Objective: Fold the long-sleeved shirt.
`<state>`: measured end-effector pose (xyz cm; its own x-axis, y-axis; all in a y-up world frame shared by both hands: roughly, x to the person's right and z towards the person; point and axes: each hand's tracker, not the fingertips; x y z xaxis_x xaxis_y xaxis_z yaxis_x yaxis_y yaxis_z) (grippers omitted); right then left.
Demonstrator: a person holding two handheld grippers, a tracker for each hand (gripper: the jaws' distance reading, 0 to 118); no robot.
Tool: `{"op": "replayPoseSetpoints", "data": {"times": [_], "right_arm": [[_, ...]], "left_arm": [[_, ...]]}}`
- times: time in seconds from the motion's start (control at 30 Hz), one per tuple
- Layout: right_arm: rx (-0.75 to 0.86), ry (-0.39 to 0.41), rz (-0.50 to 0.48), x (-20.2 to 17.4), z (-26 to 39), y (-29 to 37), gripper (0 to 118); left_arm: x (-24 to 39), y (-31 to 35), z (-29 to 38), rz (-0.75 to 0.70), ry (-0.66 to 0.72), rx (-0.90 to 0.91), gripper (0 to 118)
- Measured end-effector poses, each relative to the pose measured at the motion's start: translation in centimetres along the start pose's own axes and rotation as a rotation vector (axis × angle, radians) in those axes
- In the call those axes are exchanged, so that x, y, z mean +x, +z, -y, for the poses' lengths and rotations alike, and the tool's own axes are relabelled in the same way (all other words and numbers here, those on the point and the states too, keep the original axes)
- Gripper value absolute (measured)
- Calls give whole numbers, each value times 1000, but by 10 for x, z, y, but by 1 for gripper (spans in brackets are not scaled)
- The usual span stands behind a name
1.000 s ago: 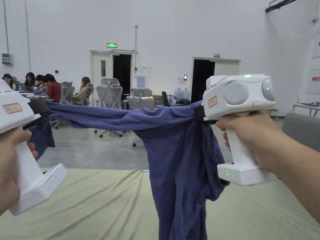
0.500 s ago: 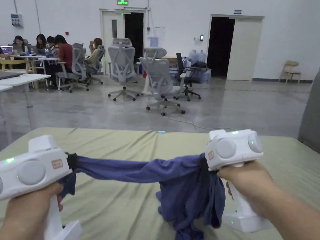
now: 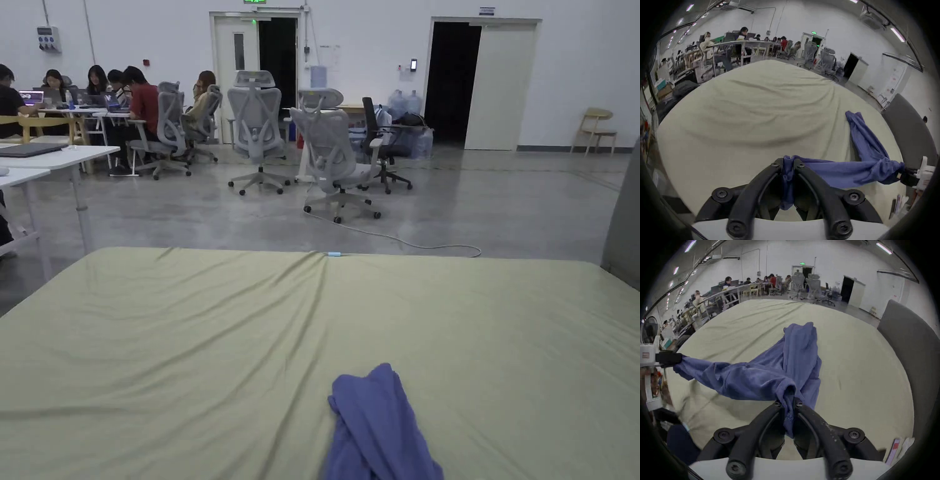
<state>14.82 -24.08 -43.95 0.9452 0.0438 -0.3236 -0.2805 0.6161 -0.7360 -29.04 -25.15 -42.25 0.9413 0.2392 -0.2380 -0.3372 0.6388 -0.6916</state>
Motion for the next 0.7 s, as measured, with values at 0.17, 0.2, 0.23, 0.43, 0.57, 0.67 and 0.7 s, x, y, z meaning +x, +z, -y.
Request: {"op": "replayPoseSetpoints", "data": {"times": [0.17, 0.2, 0.23, 0.43, 0.57, 0.67, 0.7], "right_arm": [[-148, -8, -1, -39, 68, 30, 10], [-186, -7, -5, -46, 81, 31, 10], [-225, -3, -13, -51, 90, 31, 11], [-249, -41, 44, -55, 113, 26, 92], [0, -156, 91, -40, 106, 81, 115], [89, -298, 64, -34, 113, 113, 110], [124, -343, 30, -38, 115, 120, 89]], "left_arm": [[-35, 47, 41, 4, 14, -95, 10], [-42, 52, 47, -1, 18, -106, 10], [-48, 54, 52, -11, 17, -120, 10], [-63, 38, 67, -83, -28, -179, 78], [-43, 93, 58, -4, -42, 102, 113], [-23, 104, 64, 22, -31, 69, 114], [-15, 110, 69, 67, -60, -9, 109]]}}
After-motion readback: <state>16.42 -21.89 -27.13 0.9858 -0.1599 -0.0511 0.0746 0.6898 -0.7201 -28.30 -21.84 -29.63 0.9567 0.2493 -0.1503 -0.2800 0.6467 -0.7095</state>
